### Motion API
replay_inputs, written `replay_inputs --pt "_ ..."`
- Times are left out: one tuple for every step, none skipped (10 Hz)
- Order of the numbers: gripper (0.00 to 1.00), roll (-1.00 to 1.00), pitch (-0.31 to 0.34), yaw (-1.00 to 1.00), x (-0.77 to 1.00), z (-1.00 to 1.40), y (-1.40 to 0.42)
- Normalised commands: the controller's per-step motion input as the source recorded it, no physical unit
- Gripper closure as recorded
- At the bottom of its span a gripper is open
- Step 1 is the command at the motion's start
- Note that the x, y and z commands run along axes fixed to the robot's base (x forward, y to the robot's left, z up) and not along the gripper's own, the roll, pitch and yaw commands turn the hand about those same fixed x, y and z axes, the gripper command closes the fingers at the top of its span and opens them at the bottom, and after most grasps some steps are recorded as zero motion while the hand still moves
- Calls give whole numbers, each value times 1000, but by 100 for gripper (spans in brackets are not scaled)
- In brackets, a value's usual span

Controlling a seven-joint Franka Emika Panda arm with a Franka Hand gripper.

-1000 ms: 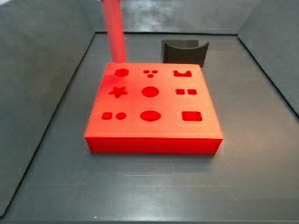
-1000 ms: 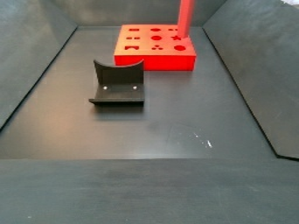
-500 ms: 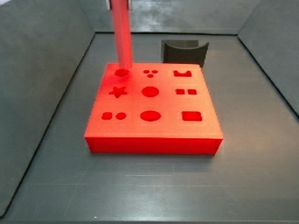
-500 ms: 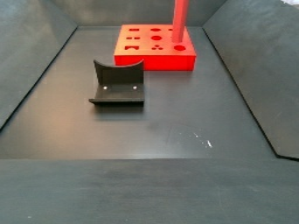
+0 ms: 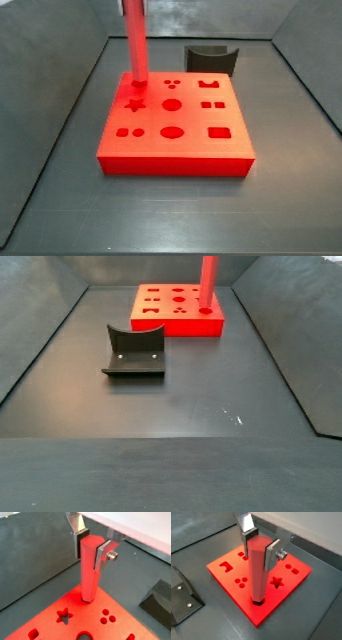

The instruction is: Insert the hexagon object.

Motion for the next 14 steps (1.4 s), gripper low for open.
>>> replay_inputs --pt "100 39 -16 0 0 -271 0" --pt "100 24 -16 0 0 -254 0" --pt "100 16 -14 0 0 -226 0" --pt "100 11 -9 0 66 -186 51" --pt "100 21 0 -14 157 -143 177" --pt "100 37 0 -3 120 -137 174" --pt "100 40 0 -3 9 -160 91" --pt "100 69 0 -20 0 -214 0" --pt "100 60 0 -46 37 -294 0" --pt "100 90 0 -140 91 -357 0" --pt "100 130 0 -226 74 -383 -20" --pt "100 149 -4 -257 60 -503 -49" --pt "100 139 0 -251 60 -606 -34" --pt "100 123 0 -237 63 -577 -17"
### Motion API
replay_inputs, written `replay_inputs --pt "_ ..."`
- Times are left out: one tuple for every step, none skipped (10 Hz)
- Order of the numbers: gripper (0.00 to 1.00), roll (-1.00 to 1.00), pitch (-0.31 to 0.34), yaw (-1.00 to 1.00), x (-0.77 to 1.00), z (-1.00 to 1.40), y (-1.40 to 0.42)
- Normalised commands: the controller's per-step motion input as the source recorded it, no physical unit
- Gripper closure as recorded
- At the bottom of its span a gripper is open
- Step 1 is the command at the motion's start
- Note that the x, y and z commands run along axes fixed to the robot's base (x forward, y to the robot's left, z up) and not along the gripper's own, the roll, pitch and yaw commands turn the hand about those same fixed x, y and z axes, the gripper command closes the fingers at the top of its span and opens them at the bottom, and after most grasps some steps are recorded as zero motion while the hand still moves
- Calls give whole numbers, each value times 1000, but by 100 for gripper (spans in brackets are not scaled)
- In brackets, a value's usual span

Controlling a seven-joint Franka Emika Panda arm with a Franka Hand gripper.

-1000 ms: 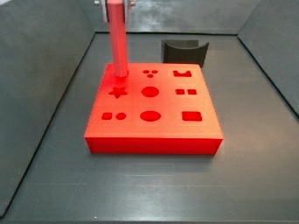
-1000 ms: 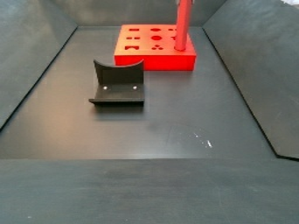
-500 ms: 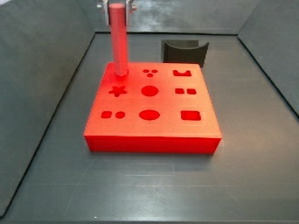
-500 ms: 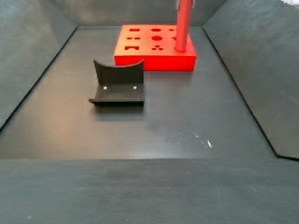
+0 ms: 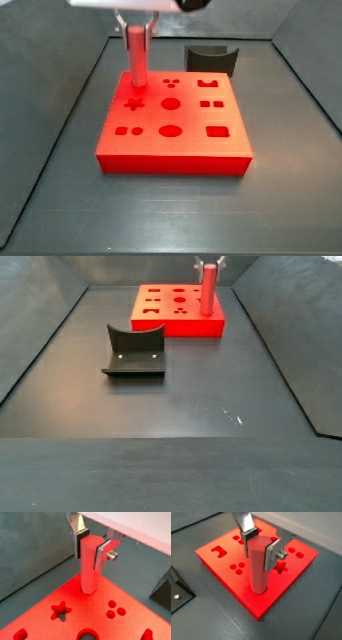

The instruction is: Insert the hexagon object.

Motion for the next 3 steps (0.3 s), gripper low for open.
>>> replay_inputs --pt "100 76 0 -174 0 -629 0" --pt "100 11 -10 -71 0 -363 0" --pt "100 0 0 0 0 0 0"
